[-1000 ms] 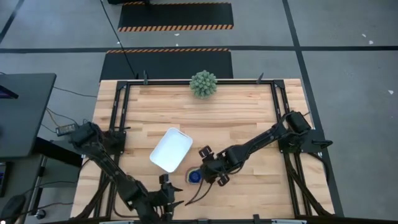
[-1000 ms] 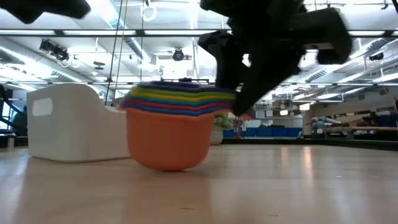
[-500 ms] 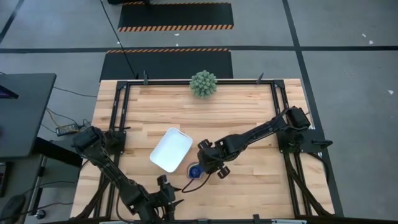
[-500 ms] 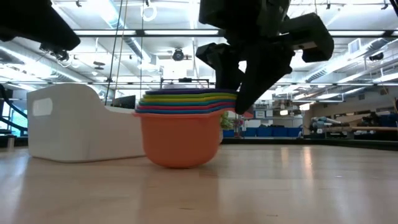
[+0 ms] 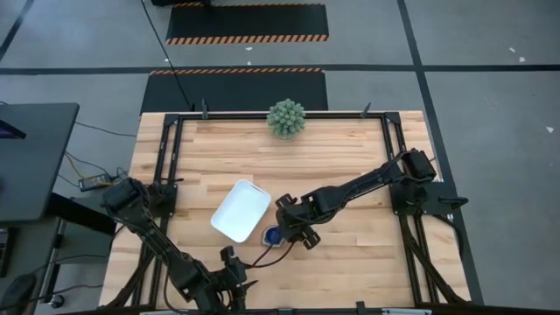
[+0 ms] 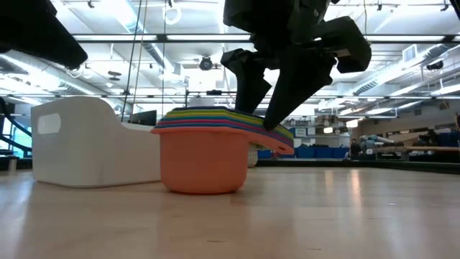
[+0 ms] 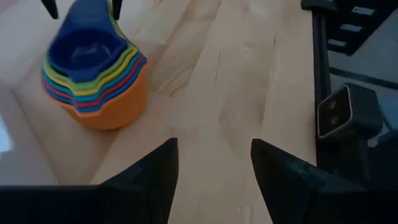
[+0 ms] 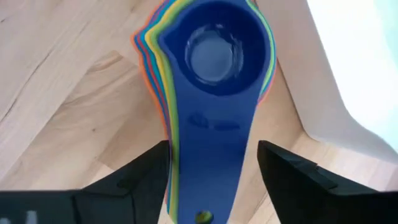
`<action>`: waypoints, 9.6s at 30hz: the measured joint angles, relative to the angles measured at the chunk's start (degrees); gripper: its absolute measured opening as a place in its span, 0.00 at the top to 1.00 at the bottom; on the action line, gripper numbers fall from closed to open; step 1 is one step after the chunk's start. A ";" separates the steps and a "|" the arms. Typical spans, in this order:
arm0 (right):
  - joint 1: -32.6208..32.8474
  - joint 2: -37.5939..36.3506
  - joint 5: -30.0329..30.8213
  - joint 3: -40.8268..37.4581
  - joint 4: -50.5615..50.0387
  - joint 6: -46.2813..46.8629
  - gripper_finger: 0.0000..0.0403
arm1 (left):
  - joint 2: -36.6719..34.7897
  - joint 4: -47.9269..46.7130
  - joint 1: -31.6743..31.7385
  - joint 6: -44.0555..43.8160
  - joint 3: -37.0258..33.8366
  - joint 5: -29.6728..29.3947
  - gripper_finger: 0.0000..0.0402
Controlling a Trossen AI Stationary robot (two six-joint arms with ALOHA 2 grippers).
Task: Nest measuring cups in basket
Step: Put the nested measuring cup into the white bin
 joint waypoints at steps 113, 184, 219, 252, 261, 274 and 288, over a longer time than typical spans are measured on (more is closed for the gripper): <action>-13.80 -22.93 -6.56 -31.41 34.35 9.76 0.34 | -12.55 -45.28 19.72 48.58 -4.06 29.20 0.94; -3.97 -22.91 3.64 -30.95 41.60 22.01 0.38 | -25.21 -35.58 43.55 107.39 -15.62 33.66 0.76; 2.15 -22.95 1.95 -32.42 34.35 10.41 0.26 | -21.18 -5.37 22.51 33.97 -10.66 14.00 0.52; 5.58 -10.36 7.20 -28.70 46.63 9.88 0.22 | -12.14 -0.28 9.92 7.53 -10.65 5.35 0.52; 2.21 -8.83 2.28 -25.87 39.92 11.43 0.22 | -10.94 1.22 9.55 5.52 -10.66 5.92 0.52; -0.83 -5.86 -3.91 -26.73 39.35 11.54 0.25 | -6.92 2.54 8.23 1.51 -10.65 5.44 0.52; -2.68 -4.96 -9.34 -26.64 41.27 14.31 0.48 | -0.97 6.85 8.39 -3.73 -10.65 4.34 0.52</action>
